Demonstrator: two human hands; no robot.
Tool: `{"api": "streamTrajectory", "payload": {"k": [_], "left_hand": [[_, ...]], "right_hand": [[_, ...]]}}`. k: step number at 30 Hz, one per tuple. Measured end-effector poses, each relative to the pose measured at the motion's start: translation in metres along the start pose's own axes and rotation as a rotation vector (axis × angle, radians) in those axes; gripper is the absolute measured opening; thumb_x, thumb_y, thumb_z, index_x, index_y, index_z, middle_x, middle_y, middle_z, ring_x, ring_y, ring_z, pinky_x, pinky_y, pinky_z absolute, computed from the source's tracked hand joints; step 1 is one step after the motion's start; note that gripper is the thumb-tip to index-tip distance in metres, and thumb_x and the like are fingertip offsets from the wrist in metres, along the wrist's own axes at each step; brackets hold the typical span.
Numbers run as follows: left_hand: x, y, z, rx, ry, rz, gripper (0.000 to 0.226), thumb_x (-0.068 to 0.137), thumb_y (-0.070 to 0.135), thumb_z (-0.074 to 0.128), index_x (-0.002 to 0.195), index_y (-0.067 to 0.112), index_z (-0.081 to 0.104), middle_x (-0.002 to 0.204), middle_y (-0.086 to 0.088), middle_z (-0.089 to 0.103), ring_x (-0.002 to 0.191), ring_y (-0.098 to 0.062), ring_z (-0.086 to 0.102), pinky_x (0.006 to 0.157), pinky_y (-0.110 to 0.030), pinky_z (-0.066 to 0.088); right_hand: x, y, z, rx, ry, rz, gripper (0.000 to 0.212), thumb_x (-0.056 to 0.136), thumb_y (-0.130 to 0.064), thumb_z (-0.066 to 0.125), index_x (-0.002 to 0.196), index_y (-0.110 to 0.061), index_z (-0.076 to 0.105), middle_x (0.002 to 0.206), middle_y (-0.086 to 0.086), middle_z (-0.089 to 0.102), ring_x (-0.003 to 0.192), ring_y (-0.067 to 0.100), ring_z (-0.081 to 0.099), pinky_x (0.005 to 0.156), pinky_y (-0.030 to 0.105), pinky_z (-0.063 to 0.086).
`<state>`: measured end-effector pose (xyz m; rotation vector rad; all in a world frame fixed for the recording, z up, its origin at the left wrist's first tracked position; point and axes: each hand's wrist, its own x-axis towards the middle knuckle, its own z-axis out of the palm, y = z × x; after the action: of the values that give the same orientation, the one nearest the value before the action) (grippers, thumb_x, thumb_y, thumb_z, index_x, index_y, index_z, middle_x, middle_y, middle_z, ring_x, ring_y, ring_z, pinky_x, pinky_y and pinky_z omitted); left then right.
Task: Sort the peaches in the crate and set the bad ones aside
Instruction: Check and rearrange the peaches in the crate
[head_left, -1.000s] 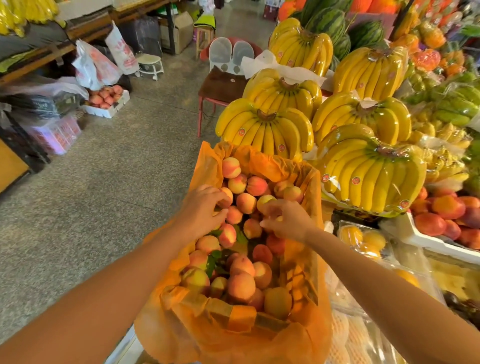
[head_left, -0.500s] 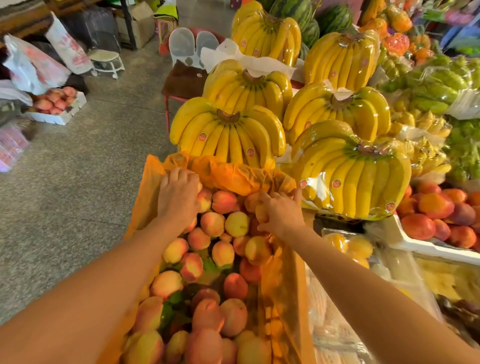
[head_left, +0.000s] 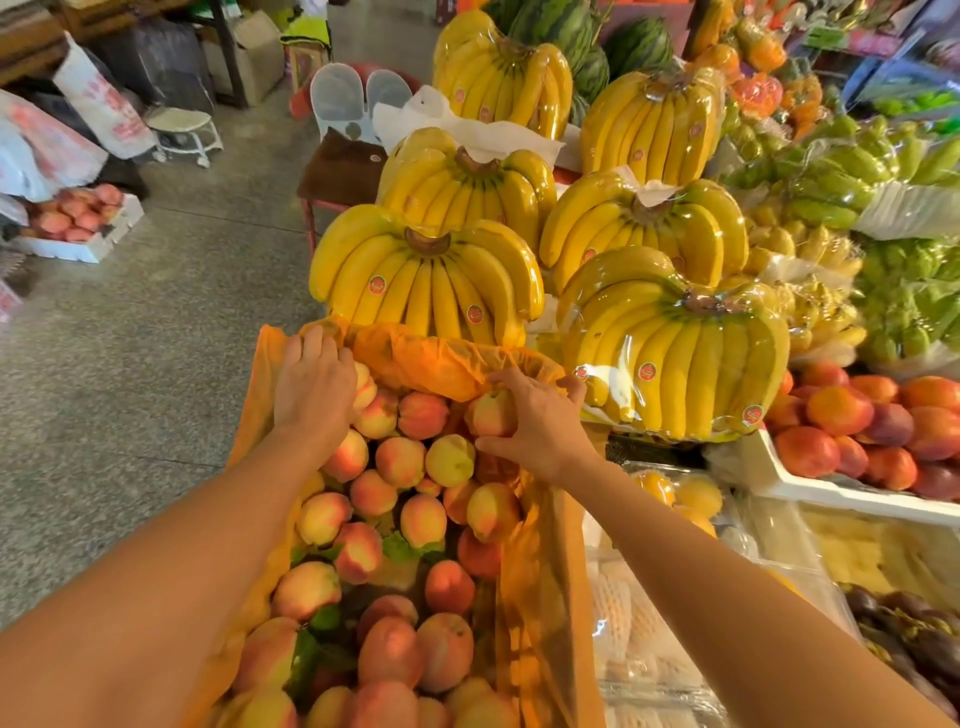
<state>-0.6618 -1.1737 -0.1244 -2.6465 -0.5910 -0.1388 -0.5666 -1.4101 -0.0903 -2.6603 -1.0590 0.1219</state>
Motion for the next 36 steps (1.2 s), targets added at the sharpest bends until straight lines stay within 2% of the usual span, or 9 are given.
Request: {"api": "streamTrajectory", "payload": {"k": [4, 7, 10, 16, 19, 23, 27, 31, 36], "left_hand": [[-0.013, -0.007, -0.009, -0.226, 0.049, 0.059, 0.055, 0.07, 0.054, 0.072, 0.106, 0.016, 0.055, 0.105, -0.006, 0.061, 0.117, -0.027, 0.04, 0.089, -0.038, 0.032], [-0.026, -0.012, -0.021, -0.793, 0.087, 0.014, 0.06, 0.064, 0.048, 0.081, 0.111, 0.021, 0.055, 0.108, -0.001, 0.061, 0.111, -0.022, 0.048, 0.085, -0.037, 0.039], [-0.045, -0.016, -0.04, -1.41, -0.051, -0.031, 0.064, 0.061, 0.038, 0.087, 0.113, 0.033, 0.05, 0.111, 0.009, 0.061, 0.099, -0.01, 0.058, 0.079, -0.029, 0.049], [-0.079, -0.023, -0.071, -2.003, -0.244, -0.065, 0.069, 0.067, 0.014, 0.083, 0.129, 0.024, 0.052, 0.127, -0.003, 0.061, 0.119, -0.019, 0.058, 0.099, -0.036, 0.048], [-0.094, -0.031, -0.079, -2.15, -0.33, -0.055, 0.068, 0.072, 0.013, 0.078, 0.133, 0.025, 0.05, 0.13, -0.01, 0.059, 0.119, -0.027, 0.058, 0.102, -0.048, 0.045], [-0.116, -0.032, -0.095, -2.274, -0.404, -0.118, 0.052, 0.075, 0.017, 0.073, 0.124, 0.027, 0.057, 0.126, -0.011, 0.061, 0.113, -0.026, 0.062, 0.092, -0.04, 0.053], [-0.134, -0.03, -0.102, -2.265, -0.353, -0.219, 0.059, 0.066, 0.027, 0.086, 0.119, 0.027, 0.061, 0.125, -0.009, 0.06, 0.108, -0.02, 0.064, 0.081, -0.033, 0.055], [-0.147, -0.029, -0.104, -2.306, -0.382, -0.217, 0.057, 0.075, 0.017, 0.075, 0.127, 0.029, 0.057, 0.13, -0.005, 0.057, 0.114, -0.022, 0.061, 0.089, -0.037, 0.053], [-0.162, -0.029, -0.105, -2.466, -0.409, -0.287, 0.066, 0.068, 0.025, 0.074, 0.127, 0.005, 0.052, 0.129, -0.022, 0.056, 0.116, -0.031, 0.059, 0.095, -0.044, 0.049]], "right_hand": [[-0.006, -0.009, -0.008, 0.216, -0.02, 0.011, 0.074, 0.07, -0.048, 0.078, 0.131, -0.025, 0.044, 0.12, -0.003, 0.06, 0.117, 0.02, 0.052, 0.1, 0.041, 0.02], [-0.014, -0.018, -0.015, 0.572, -0.049, 0.079, 0.075, 0.069, -0.037, 0.085, 0.13, -0.019, 0.046, 0.124, 0.0, 0.056, 0.118, 0.017, 0.052, 0.098, 0.037, 0.044], [-0.023, -0.029, -0.024, 0.862, -0.072, 0.146, 0.064, 0.068, -0.031, 0.087, 0.12, -0.022, 0.052, 0.118, -0.002, 0.059, 0.112, 0.016, 0.057, 0.096, 0.041, 0.05], [-0.043, -0.054, -0.042, 1.104, -0.097, 0.044, 0.056, 0.068, -0.027, 0.083, 0.119, -0.023, 0.06, 0.119, -0.001, 0.063, 0.108, 0.017, 0.063, 0.096, 0.043, 0.052], [-0.056, -0.065, -0.045, 1.137, -0.063, -0.033, 0.056, 0.069, -0.019, 0.082, 0.121, -0.018, 0.06, 0.125, 0.002, 0.06, 0.112, 0.022, 0.061, 0.096, 0.045, 0.052], [-0.076, -0.072, -0.044, 1.149, -0.045, -0.089, 0.065, 0.068, -0.015, 0.084, 0.127, -0.019, 0.056, 0.128, 0.004, 0.058, 0.113, 0.023, 0.06, 0.096, 0.041, 0.052], [-0.095, -0.079, -0.042, 1.203, -0.054, -0.08, 0.065, 0.065, -0.007, 0.084, 0.123, -0.016, 0.055, 0.122, 0.006, 0.061, 0.111, 0.019, 0.061, 0.092, 0.033, 0.052], [-0.111, -0.084, -0.044, 1.278, -0.059, -0.091, 0.063, 0.069, -0.003, 0.08, 0.127, -0.01, 0.055, 0.128, 0.013, 0.059, 0.114, 0.026, 0.06, 0.09, 0.032, 0.053], [-0.122, -0.089, -0.047, 1.356, -0.015, -0.042, 0.063, 0.069, -0.012, 0.08, 0.127, -0.019, 0.055, 0.126, 0.006, 0.06, 0.115, 0.025, 0.06, 0.09, 0.032, 0.051]]}}
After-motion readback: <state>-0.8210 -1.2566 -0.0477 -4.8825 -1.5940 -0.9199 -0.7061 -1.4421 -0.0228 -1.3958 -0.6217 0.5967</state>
